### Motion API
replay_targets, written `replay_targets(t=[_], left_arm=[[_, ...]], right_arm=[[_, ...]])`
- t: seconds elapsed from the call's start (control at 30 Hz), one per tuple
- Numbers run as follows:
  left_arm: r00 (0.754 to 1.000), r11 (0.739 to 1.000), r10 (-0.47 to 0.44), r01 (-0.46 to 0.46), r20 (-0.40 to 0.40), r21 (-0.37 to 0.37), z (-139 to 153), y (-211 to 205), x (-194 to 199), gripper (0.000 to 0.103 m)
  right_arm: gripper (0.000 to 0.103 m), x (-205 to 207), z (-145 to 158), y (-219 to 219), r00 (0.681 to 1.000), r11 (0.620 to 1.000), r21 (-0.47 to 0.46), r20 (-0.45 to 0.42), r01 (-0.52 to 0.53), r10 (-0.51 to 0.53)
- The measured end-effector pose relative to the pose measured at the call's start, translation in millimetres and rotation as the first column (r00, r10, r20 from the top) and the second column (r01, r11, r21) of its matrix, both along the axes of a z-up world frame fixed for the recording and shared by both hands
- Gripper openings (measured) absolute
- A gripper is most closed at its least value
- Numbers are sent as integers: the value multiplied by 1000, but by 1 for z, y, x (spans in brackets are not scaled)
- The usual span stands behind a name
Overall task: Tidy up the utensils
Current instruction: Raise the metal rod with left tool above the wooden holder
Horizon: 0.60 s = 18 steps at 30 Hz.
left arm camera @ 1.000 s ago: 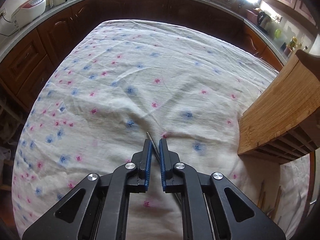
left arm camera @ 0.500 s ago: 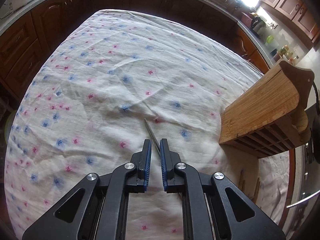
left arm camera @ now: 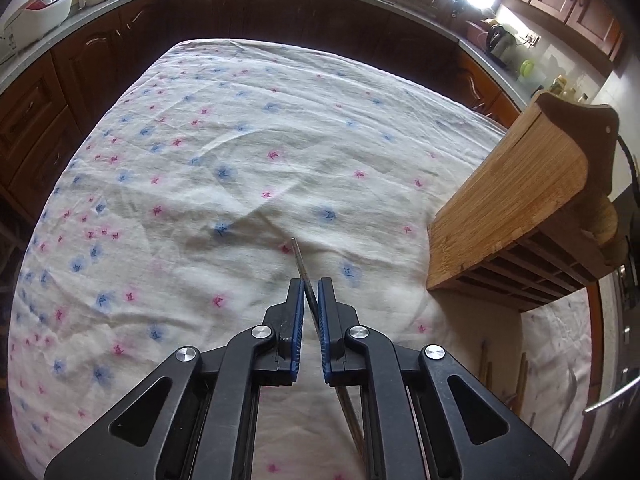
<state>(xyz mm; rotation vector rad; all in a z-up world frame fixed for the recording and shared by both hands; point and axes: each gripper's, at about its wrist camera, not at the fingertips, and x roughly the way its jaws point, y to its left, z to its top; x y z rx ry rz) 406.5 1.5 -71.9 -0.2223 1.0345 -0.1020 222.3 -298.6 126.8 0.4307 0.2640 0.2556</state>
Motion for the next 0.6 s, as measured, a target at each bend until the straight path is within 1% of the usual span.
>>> replay_targets(t=[0.17, 0.3, 0.6], left_arm=[[996, 998, -30, 35, 85, -60, 34, 5, -23, 3], [986, 996, -50, 61, 157, -68, 64, 4, -42, 3], [958, 988, -66, 103, 279, -118, 113, 5, -86, 3]], right_arm=[[4, -4, 3, 2, 1000, 1000, 2, 6, -1, 1], [4, -8, 6, 4, 1000, 1000, 4, 14, -9, 9], [4, -15, 8, 8, 1000, 1000, 2, 17, -15, 15]])
